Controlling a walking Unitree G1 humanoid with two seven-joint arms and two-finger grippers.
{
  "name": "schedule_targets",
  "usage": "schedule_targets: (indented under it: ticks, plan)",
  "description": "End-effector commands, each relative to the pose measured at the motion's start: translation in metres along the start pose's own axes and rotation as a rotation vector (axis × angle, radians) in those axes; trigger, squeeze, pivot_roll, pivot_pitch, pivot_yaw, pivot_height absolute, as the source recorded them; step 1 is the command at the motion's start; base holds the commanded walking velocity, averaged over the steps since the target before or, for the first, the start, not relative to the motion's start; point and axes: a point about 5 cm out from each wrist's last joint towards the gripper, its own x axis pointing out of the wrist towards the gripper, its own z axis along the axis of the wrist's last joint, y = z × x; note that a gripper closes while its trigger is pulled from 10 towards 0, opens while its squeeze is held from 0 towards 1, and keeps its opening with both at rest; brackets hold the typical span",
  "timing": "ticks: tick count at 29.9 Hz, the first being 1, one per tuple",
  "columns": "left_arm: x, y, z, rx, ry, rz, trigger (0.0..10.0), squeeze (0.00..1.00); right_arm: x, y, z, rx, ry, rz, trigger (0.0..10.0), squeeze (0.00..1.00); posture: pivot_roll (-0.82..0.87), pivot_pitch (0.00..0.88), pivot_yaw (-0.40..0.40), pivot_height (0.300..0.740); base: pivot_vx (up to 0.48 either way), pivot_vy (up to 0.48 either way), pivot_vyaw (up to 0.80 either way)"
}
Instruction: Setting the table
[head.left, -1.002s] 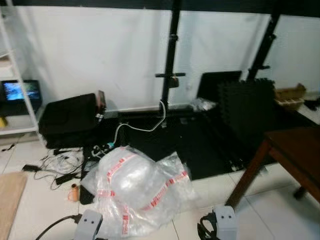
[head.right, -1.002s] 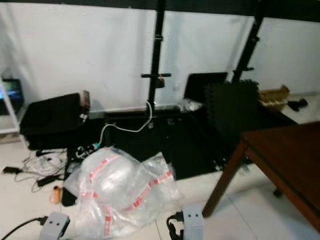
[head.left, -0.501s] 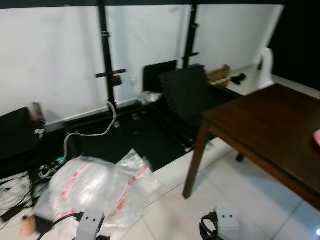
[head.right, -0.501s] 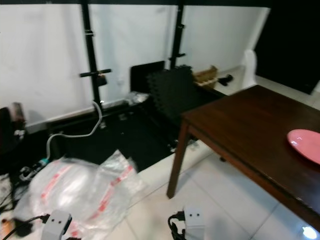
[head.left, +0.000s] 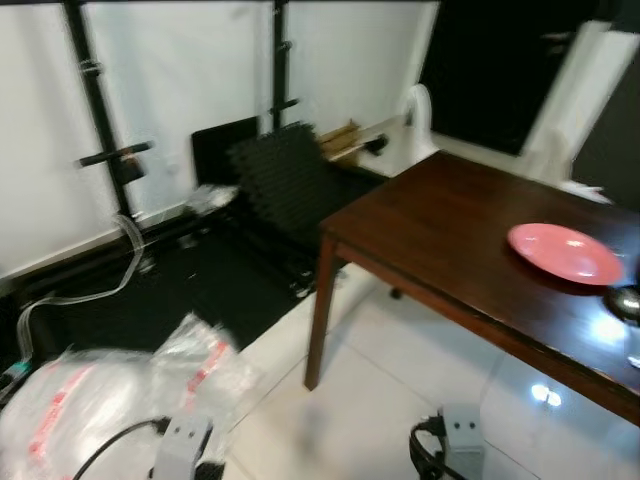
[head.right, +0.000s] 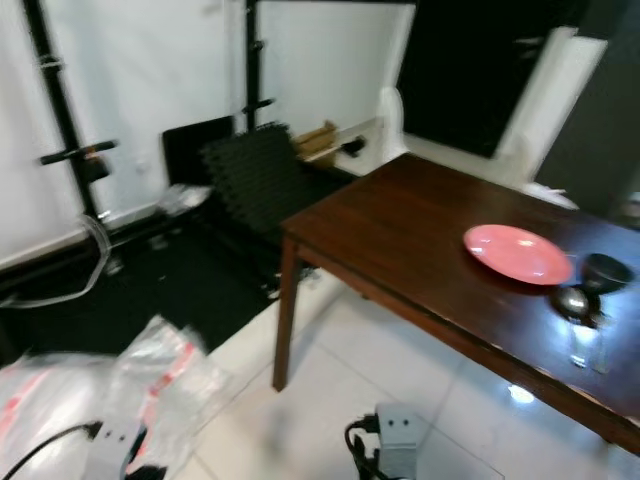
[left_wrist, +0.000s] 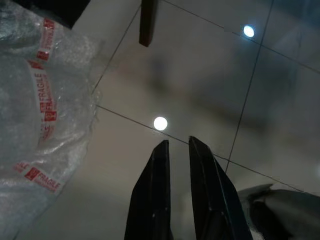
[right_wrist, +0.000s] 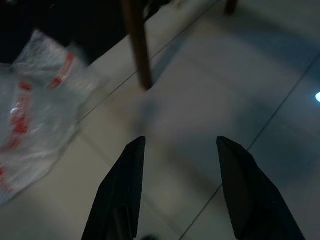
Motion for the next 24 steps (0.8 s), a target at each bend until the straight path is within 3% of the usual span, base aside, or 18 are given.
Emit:
schedule_targets:
  ticks: [1, 18, 24]
  plan:
    - [0.0, -0.003, -0.005, -0.003, 0.017, -0.015, 10.0, 0.0, -0.005, -0.008, -0.011, -0.003, 0.042, -0.024, 10.0, 0.0, 0.06, 0.113, 0.044, 0.74, 0.0, 0.0, -0.8]
    - [0.002, -0.004, 0.001, -0.021, -0.031, -0.019, 10.0, 0.0, -0.003, -0.009, -0.009, -0.007, 0.033, -0.026, 10.0, 0.0, 0.06, 0.104, 0.042, 0.74, 0.0, 0.0, -0.8]
    - [-0.003, 0.002, 0.027, -0.012, -0.166, 0.026, 10.0, 0.0, -0.002, -0.013, 0.006, -0.018, -0.026, -0.042, 10.0, 0.0, 0.06, 0.103, 0.041, 0.74, 0.0, 0.0, -0.8]
